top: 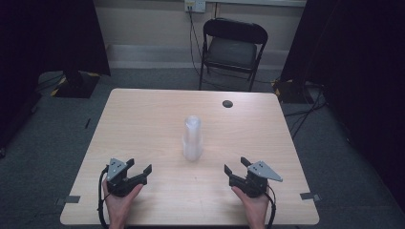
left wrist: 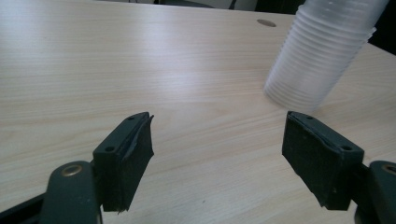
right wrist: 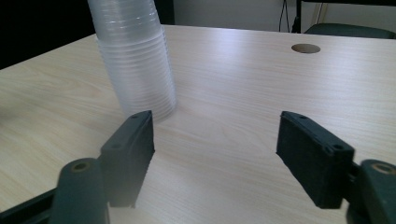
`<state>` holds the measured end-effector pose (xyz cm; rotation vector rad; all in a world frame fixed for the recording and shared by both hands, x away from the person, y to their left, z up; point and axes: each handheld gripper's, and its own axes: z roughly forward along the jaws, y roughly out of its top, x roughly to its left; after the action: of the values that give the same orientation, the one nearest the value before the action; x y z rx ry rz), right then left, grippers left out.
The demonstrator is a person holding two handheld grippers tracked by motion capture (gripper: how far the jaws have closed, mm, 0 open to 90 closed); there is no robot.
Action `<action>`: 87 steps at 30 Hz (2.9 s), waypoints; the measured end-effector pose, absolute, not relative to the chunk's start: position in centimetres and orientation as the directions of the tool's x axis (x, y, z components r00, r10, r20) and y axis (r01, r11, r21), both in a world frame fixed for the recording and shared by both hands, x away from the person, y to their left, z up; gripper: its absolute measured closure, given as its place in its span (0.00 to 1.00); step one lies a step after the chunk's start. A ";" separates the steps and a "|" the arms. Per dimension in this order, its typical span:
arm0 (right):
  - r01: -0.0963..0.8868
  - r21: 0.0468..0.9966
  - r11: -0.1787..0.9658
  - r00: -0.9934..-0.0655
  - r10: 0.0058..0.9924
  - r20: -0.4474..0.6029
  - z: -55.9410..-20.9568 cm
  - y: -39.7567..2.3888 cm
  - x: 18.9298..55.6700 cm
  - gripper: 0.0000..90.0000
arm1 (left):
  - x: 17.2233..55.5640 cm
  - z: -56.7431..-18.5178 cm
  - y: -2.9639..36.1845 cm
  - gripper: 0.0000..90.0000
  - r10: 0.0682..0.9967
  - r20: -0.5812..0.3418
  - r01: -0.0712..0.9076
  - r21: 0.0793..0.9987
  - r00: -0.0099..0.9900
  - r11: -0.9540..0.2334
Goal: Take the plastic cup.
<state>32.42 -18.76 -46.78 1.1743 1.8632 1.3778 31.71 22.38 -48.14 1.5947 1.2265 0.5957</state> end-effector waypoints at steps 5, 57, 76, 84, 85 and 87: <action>0.345 0.934 0.087 -0.491 0.866 0.101 -46.5 -18.8 32.2 0.42 | 32.0 -47.5 21.9 0.27 0.909 -0.174 0.413 0.911 0.378 0.003; 0.413 0.905 0.102 -0.589 0.788 0.180 -46.5 -17.0 31.2 0.45 | 38.8 -40.1 13.8 0.25 0.755 -0.057 0.266 0.951 0.653 -0.158; 0.425 0.901 0.092 -0.590 0.782 0.198 -46.8 -17.2 31.4 0.45 | 42.2 -39.8 10.9 0.36 0.694 -0.096 0.245 0.962 0.713 -0.119; 0.430 0.899 0.087 -0.591 0.780 0.207 -46.8 -17.2 31.5 0.45 | 43.5 -41.2 10.1 0.34 0.701 -0.079 0.266 0.950 0.709 -0.162; 0.429 0.899 0.090 -0.592 0.779 0.205 -46.9 -17.2 31.5 0.45 | 43.6 -41.4 10.0 0.32 0.700 -0.089 0.276 0.948 0.709 -0.159; 0.430 0.899 0.087 -0.591 0.780 0.207 -46.9 -17.2 31.5 0.45 | 43.9 -41.8 9.8 0.32 0.702 -0.087 0.285 0.943 0.707 -0.170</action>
<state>31.51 -17.21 -46.88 1.1986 2.0462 1.5054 43.88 9.77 -41.77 1.7534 0.7869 0.4468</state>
